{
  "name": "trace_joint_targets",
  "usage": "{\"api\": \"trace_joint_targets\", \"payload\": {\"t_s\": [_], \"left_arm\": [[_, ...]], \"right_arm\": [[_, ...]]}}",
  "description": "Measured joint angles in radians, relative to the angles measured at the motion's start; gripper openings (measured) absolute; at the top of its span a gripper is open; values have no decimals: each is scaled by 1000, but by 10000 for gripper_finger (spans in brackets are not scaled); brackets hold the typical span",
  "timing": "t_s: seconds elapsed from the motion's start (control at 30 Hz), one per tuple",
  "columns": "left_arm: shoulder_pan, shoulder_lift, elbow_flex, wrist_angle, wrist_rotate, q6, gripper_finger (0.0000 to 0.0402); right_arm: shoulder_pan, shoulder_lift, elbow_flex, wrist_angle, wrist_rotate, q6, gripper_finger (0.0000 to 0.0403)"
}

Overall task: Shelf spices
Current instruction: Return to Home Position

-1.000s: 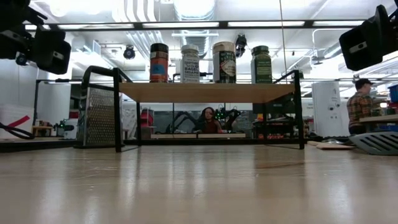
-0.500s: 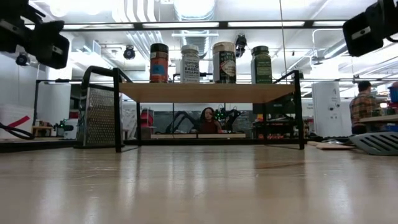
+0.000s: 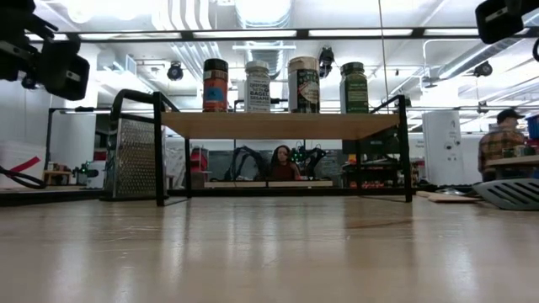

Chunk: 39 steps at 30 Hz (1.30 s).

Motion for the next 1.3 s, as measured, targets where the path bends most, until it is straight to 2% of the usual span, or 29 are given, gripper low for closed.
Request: {"api": "trace_joint_targets", "payload": {"t_s": [0.23,0.47,1.03,1.3], "left_arm": [[10,-87,0,-1,1,0,204],[28,-86,-1,-2,1,0,204],[34,-66,-1,-2,1,0,204],[34,-15,-1,-2,1,0,204]], "right_arm": [[0,-135,0,-94,0,0,248],[0,-239,-1,-165,-1,0,252],[-50,-241,-2,-180,-2,0,223],[-86,-241,-2,-179,0,0,232]]}}
